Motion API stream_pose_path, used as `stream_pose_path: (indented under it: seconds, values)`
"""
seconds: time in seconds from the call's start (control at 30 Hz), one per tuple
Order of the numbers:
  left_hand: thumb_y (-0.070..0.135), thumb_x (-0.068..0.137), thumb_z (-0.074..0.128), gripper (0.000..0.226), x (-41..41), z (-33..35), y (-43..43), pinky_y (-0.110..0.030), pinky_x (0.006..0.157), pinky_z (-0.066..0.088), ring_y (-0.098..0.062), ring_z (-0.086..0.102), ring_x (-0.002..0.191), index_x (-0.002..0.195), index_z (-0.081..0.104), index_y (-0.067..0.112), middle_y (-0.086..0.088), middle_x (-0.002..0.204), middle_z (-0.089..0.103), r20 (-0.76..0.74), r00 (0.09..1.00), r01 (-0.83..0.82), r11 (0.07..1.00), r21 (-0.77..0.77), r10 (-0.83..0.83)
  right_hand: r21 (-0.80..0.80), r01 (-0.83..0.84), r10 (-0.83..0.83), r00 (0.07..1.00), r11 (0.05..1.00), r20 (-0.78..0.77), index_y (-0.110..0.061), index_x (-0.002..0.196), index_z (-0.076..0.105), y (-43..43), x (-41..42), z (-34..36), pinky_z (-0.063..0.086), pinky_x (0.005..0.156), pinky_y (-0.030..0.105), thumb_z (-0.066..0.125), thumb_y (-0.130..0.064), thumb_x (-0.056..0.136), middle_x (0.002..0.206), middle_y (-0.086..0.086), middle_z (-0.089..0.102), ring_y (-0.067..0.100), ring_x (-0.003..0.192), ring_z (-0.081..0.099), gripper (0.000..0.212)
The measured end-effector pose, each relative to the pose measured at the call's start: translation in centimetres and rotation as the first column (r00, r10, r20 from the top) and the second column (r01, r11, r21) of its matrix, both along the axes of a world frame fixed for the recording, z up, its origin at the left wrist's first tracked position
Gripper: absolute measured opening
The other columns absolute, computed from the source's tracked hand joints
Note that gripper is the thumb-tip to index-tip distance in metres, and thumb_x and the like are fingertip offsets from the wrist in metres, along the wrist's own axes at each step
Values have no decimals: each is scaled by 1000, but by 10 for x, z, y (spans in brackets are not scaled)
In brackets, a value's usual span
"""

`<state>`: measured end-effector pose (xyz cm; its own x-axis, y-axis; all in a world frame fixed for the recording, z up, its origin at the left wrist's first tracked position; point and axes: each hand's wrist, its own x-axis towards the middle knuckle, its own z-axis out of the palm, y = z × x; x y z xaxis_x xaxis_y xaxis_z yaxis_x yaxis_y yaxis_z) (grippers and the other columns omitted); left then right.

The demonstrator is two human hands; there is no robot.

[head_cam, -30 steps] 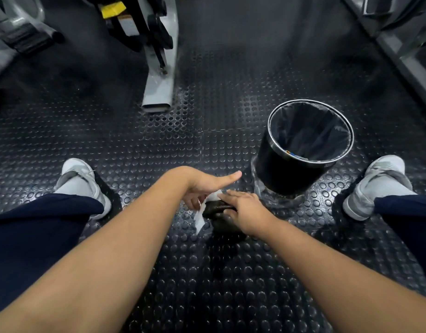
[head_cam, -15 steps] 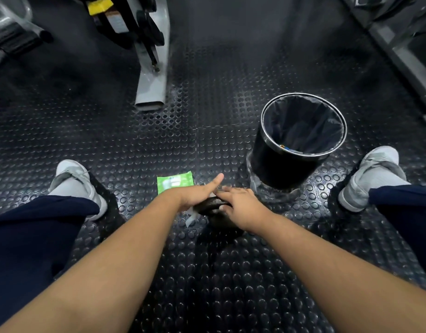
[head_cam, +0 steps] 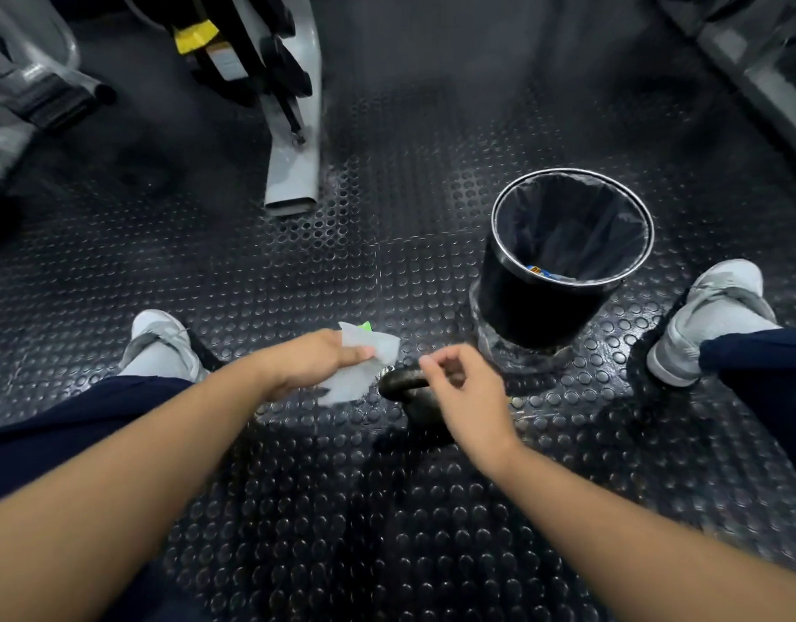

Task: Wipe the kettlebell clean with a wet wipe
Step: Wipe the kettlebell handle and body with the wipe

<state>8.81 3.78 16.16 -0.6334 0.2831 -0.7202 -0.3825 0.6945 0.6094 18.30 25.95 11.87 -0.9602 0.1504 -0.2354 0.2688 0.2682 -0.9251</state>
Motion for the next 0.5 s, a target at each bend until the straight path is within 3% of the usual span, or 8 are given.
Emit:
stream_pose_path:
  seconds: [0.07, 0.1, 0.13, 0.2, 0.27, 0.33, 0.4, 0.5]
  values:
    - [29, 103, 59, 23, 10, 17, 3, -30, 82, 57, -18, 74, 96, 115, 73, 15, -3, 107, 79, 31, 999, -13, 991, 135, 9, -264, -47, 121, 955, 963, 271, -28, 104, 69, -16, 4, -2, 57, 85, 29, 68, -72, 73, 101, -8, 74, 11, 93, 70, 54]
    - [27, 103, 62, 22, 13, 22, 4, -31, 82, 58, -19, 75, 99, 118, 72, 15, -3, 110, 79, 39, 999, -19, 982, 188, 12, -423, -46, 219, 903, 905, 370, -23, 111, 70, -23, 5, -4, 56, 90, 33, 70, -72, 72, 107, -4, 75, 15, 99, 70, 63]
    - [28, 101, 64, 23, 12, 22, 2, -35, 84, 60, -21, 75, 100, 119, 72, 17, -2, 111, 78, 17, 1000, -12, 979, 203, 9, -571, -12, 299, 861, 821, 411, -17, 117, 69, -30, 7, -6, 54, 94, 36, 72, -63, 79, 112, 2, 75, 18, 104, 70, 60]
    - [40, 95, 71, 27, 2, 13, 1, -43, 81, 62, -24, 75, 91, 112, 74, 19, -2, 104, 78, -163, 984, 78, 996, 53, -68, -716, 109, 318, 842, 689, 435, -2, 122, 65, -37, 11, -6, 55, 92, 39, 69, -38, 93, 116, 17, 73, 24, 101, 70, 46]
    - [46, 90, 74, 33, -7, -4, 5, -40, 75, 58, -18, 69, 78, 107, 73, 18, -3, 98, 75, -333, 935, 87, 989, -121, -123, -713, 233, 240, 835, 661, 495, 6, 117, 61, -38, 11, -7, 62, 83, 36, 63, -23, 99, 110, 23, 73, 28, 95, 73, 35]
    - [42, 92, 74, 25, -10, -12, 15, -29, 77, 56, -7, 67, 85, 113, 71, 29, 16, 99, 71, -445, 884, 67, 980, -186, -144, -648, 331, 169, 793, 686, 585, 7, 115, 59, -34, 11, -16, 63, 75, 36, 58, -15, 102, 103, 21, 75, 29, 91, 76, 26]
    - [42, 93, 73, 33, -9, -20, 25, -25, 81, 54, -1, 66, 93, 125, 67, 36, 25, 109, 67, -443, 868, 156, 970, -186, -224, -561, 384, 132, 729, 733, 672, 8, 116, 60, -30, 13, -28, 64, 68, 34, 58, -9, 100, 99, 22, 76, 26, 85, 77, 23]
    - [34, 94, 73, 38, -7, -33, 36, -29, 93, 54, -1, 67, 99, 132, 68, 40, 22, 120, 69, -372, 813, 368, 890, -268, -448, -450, 423, 82, 650, 787, 756, 12, 116, 59, -30, 20, -52, 64, 64, 32, 56, 1, 97, 93, 20, 77, 25, 82, 77, 22]
